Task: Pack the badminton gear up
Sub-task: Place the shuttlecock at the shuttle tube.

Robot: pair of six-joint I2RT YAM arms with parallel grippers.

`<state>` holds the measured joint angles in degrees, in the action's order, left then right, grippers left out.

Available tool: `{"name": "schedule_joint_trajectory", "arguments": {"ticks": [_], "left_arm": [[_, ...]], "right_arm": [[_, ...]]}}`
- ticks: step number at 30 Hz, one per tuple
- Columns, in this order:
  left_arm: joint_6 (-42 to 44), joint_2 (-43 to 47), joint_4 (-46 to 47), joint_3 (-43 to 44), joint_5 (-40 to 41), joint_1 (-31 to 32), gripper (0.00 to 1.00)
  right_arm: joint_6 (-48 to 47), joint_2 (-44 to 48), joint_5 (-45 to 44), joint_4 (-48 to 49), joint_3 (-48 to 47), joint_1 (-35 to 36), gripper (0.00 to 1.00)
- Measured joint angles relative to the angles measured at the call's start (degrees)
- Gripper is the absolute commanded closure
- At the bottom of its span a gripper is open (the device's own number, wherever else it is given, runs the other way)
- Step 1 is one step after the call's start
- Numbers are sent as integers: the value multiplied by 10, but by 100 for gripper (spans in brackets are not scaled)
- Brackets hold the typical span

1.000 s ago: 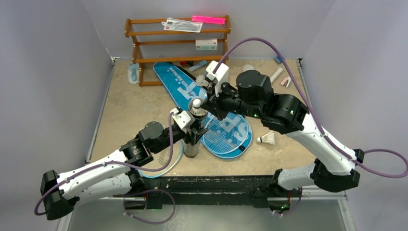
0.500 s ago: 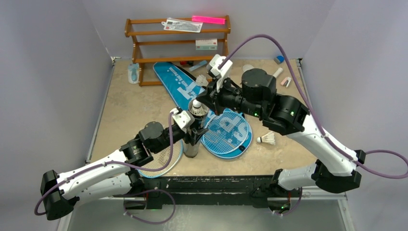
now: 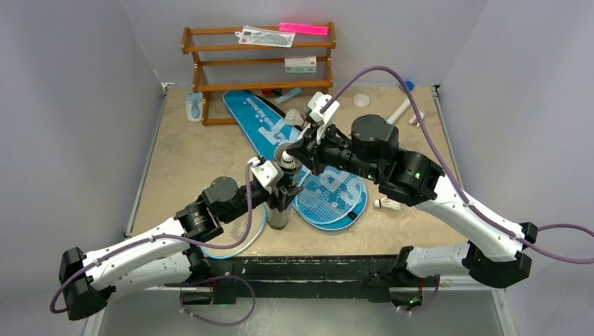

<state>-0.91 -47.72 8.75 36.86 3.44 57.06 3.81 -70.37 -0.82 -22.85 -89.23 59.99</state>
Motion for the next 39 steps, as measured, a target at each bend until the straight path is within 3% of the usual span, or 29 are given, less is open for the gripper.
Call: {"name": "schedule_joint_trajectory", "arguments": {"ticks": [19, 31, 39], "left_arm": [[-4, -11, -1, 8, 2, 0, 54], [-6, -15, -4, 12, 2, 0, 54], [-20, -24, -2, 16, 3, 0, 54]], "right_arm": [[0, -37, -13, -52, -105, 0, 100], [5, -19, -17, -42, -16, 0, 100], [6, -20, -43, -58, -47, 0, 100]]}}
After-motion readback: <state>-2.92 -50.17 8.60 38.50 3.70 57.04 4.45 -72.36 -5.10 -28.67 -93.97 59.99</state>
